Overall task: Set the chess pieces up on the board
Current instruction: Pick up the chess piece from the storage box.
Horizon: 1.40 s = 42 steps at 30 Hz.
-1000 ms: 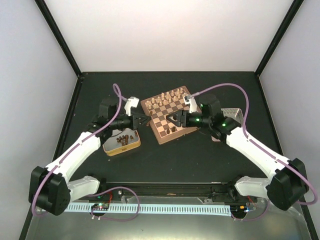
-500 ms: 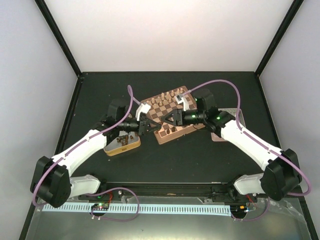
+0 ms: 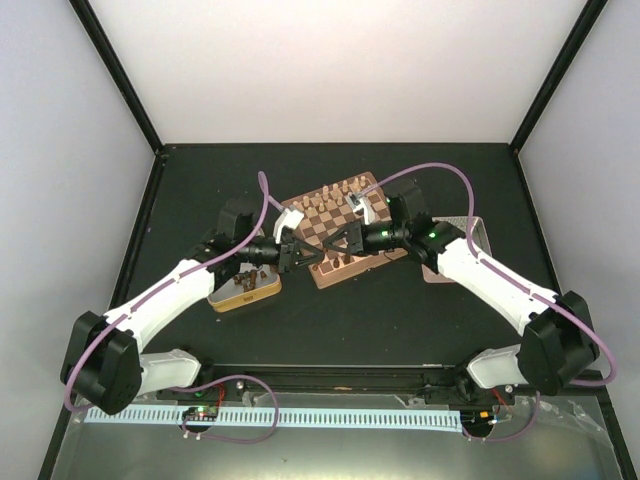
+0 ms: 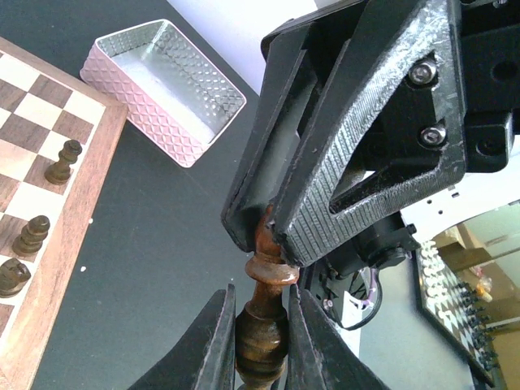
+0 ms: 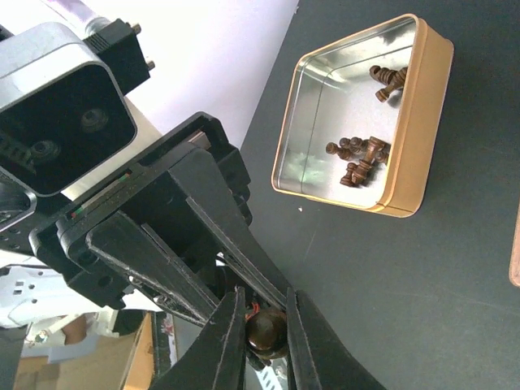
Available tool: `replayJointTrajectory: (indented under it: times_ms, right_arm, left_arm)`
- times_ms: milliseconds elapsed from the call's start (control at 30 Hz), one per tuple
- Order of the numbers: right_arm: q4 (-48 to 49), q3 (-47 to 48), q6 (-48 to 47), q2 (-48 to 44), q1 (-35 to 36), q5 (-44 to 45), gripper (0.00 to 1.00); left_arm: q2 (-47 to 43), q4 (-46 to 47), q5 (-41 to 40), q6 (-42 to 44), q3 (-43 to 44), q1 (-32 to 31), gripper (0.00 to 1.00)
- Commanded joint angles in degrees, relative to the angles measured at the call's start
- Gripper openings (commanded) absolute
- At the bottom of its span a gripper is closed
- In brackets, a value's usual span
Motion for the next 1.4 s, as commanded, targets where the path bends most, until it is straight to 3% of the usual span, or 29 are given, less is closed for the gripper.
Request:
replayJointTrajectory:
  times_ms: [0,100,267,333,433,567,800,1300,1367]
  right_arm:
    - [3.32,-0.74,2.70,-0.09,0.24,-2.27,0.09]
    - [6.33,-2.14,5.66,-1.05,0.26,-2.19,0.07]
    - [16.11,-6.08,13.34,-5.58,0.13,1.23,0.06]
    - [20.72,-8.13,17.62,-7.87,0.15,4.08,0.06]
    - [29.50,-11.61,24.79,-11.19,0.15,8.52,0.06]
    - [36.94,-14.83,34.66,-14.21,0.15,14.58,0.06]
    - [42.19,-15.89,45.76,-15.30,0.15,20.73,0.06]
    - [43.19,-16.18,50.33,-17.58,0.19,20.58,0.06]
    - [43.11,-16.28,50.25,-17.98,0.24,20.48,0.06]
  left_arm:
    - [-0.16,2.00,1.82,1.40,2.28,-0.45,0.07]
    - [-0.65,1.82,1.92,0.97,2.53,-0.44,0.17]
    - [-3.21,3.69,1.10,-3.09,2.12,-0.39,0.56]
    - [-5.11,8.58,-0.02,-7.71,-0.07,-0.35,0.64]
    - [-8.15,14.74,-3.99,-14.07,-3.19,-0.39,0.69]
    - [-11.19,25.64,-10.21,-24.02,-7.28,-0.44,0.69]
    - [-11.32,34.62,-13.49,-30.19,-6.78,-1.40,0.65]
    - [-7.57,38.92,-15.97,-30.82,-2.83,-4.35,0.46]
    - [-7.37,39.20,-16.10,-30.81,-2.62,-4.74,0.40]
